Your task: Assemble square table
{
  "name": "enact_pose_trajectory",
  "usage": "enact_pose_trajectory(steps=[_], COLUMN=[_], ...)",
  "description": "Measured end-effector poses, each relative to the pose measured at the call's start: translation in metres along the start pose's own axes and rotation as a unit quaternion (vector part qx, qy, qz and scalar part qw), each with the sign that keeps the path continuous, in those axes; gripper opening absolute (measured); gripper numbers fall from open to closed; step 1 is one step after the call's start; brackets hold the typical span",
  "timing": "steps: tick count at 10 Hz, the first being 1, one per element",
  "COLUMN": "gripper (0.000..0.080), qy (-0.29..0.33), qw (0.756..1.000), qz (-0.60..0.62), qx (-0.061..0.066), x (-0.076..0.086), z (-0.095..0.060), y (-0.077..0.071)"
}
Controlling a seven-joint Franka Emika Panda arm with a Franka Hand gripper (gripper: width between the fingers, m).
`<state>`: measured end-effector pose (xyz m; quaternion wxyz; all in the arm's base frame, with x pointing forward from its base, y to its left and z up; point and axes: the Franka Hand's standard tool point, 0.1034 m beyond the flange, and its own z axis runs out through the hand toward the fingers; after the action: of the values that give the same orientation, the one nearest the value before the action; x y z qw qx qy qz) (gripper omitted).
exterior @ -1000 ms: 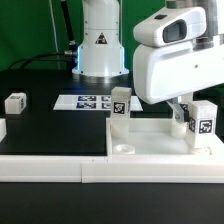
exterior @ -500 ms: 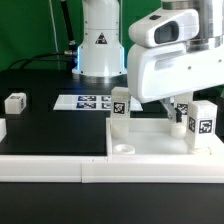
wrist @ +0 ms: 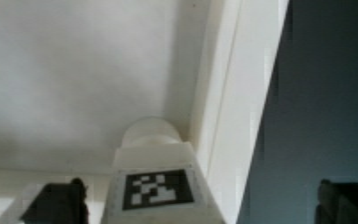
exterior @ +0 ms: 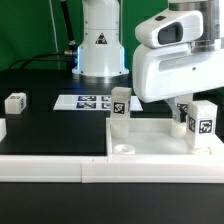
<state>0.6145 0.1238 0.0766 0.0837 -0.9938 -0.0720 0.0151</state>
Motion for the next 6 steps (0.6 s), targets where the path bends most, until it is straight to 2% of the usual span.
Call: enact_pose_trajectory(steps=[1, 2, 3, 4, 6], gripper=[0.0535, 0.0535, 0.0335, 0.0307, 0.0304], qy=[0.0, 0.0, 0.0, 0.0, 0.0], qw=[1.0, 1.0, 1.0, 1.0, 0.996], qz=[0.0, 0.007, 0.006, 0.009, 0.087], qx=[0.0, 0.0, -0.002, -0.003, -0.002], x=[0.0, 0.0, 0.0, 0.0, 0.0], z=[0.0, 0.0, -0.0002, -0.0004, -0.0002], y=[0.0, -0.0001, 0.0022, 0.0056, 0.0045])
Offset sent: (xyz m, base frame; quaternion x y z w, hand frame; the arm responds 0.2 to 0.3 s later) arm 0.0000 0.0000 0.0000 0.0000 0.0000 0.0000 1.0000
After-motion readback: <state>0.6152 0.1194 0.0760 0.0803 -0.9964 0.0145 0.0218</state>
